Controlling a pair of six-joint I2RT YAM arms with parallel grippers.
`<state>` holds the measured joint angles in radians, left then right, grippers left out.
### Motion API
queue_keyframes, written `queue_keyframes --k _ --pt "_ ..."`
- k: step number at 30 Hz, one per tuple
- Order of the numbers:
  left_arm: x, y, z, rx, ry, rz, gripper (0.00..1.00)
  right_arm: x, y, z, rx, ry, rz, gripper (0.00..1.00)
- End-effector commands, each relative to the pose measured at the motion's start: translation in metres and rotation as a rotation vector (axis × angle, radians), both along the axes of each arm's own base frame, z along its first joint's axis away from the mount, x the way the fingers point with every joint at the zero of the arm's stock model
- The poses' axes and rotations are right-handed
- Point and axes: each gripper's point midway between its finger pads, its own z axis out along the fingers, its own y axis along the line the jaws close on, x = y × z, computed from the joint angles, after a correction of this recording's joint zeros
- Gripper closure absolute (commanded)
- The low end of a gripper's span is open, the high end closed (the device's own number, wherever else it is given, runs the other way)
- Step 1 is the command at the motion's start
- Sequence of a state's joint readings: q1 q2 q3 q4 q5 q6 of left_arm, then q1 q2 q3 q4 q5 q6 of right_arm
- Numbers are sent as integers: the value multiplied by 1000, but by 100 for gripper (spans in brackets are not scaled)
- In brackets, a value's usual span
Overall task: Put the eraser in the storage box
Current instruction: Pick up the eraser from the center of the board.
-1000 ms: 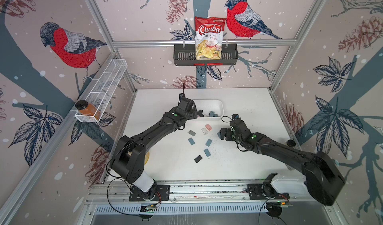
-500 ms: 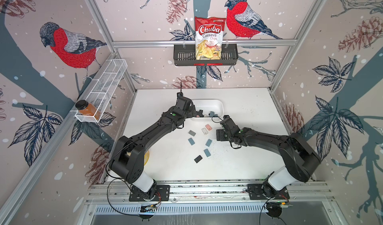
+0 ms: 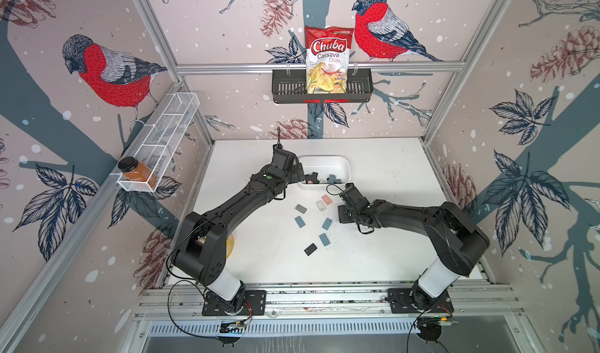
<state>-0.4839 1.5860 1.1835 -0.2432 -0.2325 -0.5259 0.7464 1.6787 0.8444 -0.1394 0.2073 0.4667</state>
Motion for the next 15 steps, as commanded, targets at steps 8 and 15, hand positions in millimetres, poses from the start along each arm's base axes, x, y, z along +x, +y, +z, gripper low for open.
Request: queue_keyframes --k 8,15 --pt "3 1 5 -33 -2 8 3 -1 3 -3 -33 -7 16 47" --pt "3 1 3 -33 5 7 3 -4 3 -4 -38 -1 20 54"
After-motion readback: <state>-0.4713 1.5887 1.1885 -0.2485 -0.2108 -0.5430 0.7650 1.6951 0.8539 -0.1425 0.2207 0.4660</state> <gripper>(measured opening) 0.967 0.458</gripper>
